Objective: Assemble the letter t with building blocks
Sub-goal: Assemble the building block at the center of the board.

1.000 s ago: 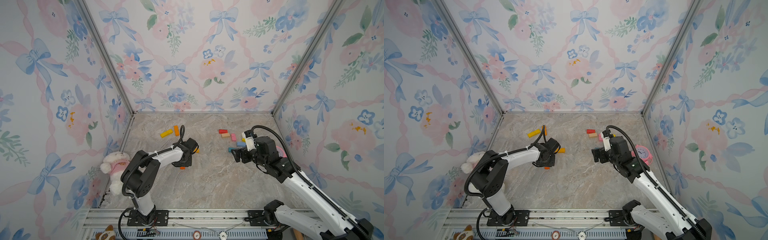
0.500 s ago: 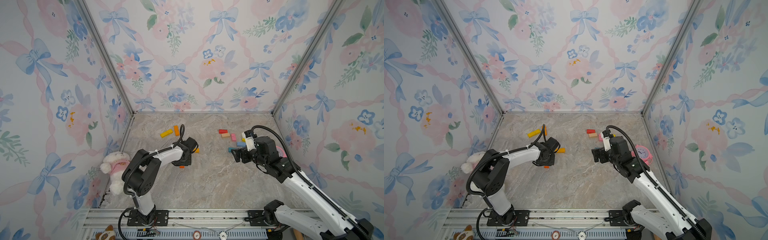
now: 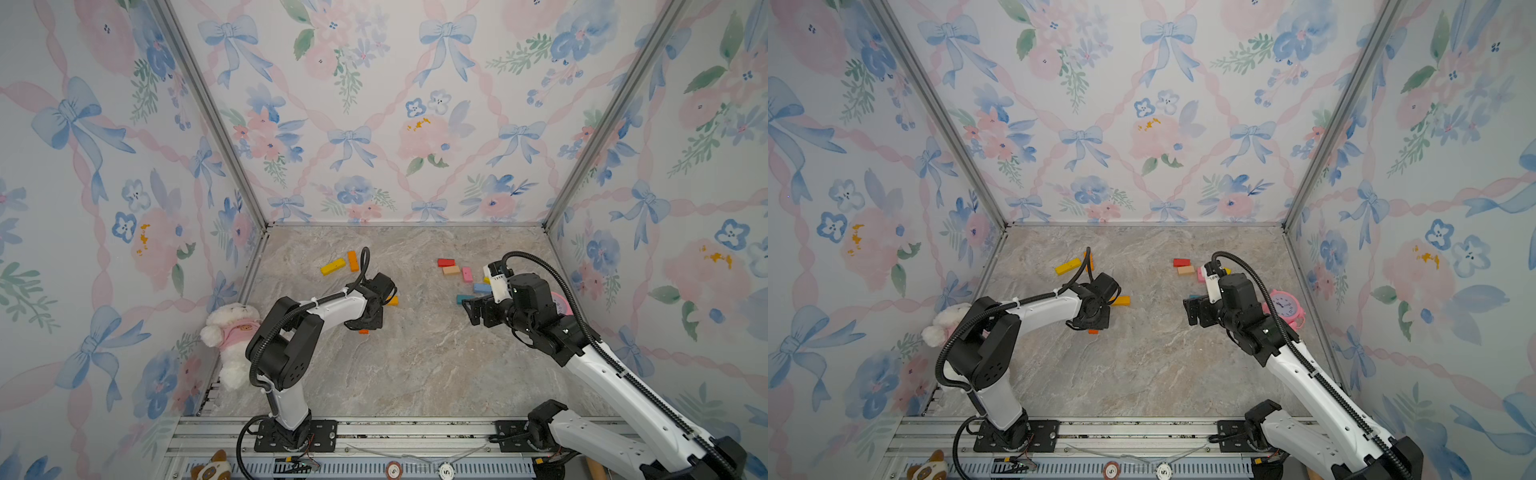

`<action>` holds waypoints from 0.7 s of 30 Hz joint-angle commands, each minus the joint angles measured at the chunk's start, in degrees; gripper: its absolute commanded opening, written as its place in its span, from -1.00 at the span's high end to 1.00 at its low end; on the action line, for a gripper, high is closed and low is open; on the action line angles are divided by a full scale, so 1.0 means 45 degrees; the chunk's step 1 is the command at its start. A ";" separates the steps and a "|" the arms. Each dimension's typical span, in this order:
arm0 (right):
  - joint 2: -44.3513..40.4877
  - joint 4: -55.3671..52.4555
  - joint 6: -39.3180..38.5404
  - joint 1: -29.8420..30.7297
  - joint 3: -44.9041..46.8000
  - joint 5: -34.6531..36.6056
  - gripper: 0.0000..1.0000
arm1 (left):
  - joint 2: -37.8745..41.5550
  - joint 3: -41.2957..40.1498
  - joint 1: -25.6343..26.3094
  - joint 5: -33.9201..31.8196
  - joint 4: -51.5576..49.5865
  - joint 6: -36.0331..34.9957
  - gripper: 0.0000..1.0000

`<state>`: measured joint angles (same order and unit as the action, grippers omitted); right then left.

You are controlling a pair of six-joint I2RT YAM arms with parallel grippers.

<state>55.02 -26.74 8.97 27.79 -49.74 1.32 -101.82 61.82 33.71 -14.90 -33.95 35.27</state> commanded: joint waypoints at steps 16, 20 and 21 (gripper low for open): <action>0.0007 0.0121 0.0213 -0.0140 0.0141 -0.0106 -0.92 | -0.0901 -0.0005 -0.0165 -0.0204 0.0075 -0.0442 0.74; 0.0018 0.0142 0.0210 -0.0140 0.0137 -0.0105 -0.93 | -0.0720 -0.0066 -0.0110 -0.0133 0.0073 -0.0376 0.56; 0.0015 0.0141 0.0213 -0.0135 0.0142 -0.0117 -0.93 | -0.0687 -0.0085 -0.0091 -0.0110 0.0084 -0.0337 0.49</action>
<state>55.02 -26.74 8.99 27.79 -49.67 1.30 -102.80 62.85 33.67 -15.68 -33.80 34.46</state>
